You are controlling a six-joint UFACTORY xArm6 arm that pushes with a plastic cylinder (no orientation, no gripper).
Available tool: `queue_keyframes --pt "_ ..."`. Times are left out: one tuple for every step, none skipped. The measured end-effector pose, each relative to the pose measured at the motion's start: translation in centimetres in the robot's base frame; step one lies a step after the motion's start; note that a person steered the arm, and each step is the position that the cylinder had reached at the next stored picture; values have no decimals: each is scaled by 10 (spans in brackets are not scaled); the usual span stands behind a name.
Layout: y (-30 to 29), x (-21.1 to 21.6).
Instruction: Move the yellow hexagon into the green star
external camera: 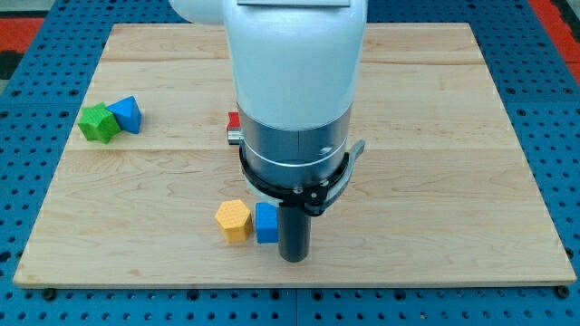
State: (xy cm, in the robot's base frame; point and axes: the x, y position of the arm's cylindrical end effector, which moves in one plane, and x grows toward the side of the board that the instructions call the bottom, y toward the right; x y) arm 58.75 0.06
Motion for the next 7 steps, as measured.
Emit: queue_keyframes --pt "-8 -13" --pt "-51 -17" --pt "-108 -25" --pt "-123 -45" --pt "-161 -77" --pt "-189 -104" --pt "-197 -122"
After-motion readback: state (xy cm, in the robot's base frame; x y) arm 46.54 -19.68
